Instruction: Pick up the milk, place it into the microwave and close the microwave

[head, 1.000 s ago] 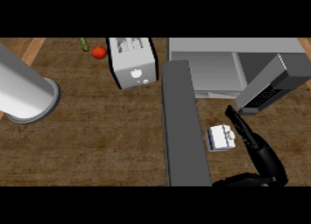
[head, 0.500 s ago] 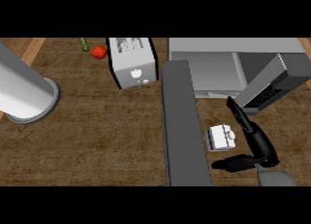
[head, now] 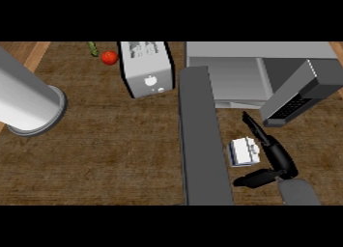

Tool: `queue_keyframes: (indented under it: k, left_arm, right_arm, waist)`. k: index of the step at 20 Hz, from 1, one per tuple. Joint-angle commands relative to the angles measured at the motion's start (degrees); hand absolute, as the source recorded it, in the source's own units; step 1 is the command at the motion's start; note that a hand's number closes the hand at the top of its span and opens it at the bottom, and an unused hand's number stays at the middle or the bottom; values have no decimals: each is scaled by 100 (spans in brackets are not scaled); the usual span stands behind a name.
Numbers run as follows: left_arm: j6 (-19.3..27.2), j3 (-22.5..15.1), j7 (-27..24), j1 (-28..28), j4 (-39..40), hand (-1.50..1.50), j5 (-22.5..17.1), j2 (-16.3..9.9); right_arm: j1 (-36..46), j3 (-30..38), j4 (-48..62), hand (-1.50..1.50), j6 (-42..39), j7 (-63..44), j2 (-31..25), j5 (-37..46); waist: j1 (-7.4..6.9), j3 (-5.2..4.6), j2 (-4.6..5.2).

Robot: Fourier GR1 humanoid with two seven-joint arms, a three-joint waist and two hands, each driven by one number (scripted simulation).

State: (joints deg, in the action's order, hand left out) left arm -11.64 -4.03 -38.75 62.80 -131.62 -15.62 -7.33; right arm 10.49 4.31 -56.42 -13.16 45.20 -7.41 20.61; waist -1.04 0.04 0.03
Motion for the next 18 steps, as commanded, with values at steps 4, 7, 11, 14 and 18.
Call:
queue_keyframes:
  k: [4,7,11,14,18]
  left_arm:
    - [-133,-260,-189,102,275,-150,405,258]
    - [-348,-91,-504,345,282,-150,272,183]
    - [-333,167,-247,233,87,-150,20,105]
    - [-379,187,-258,161,198,-150,-55,151]
    - [-287,420,-5,-140,208,-150,-121,92]
  right_arm:
    - [413,162,1163,150,320,646,-151,171]
    - [391,197,1814,150,893,1269,-205,447]
    - [678,183,2198,-150,1587,1517,-44,689]
    - [1047,125,2455,150,1839,1388,-196,944]
    - [1089,153,3136,150,2486,1773,95,1116]
  waist:
    - [4,1,0]
    - [-37,4,4]
    - [-27,6,16]
    - [-36,4,18]
    - [-20,9,41]
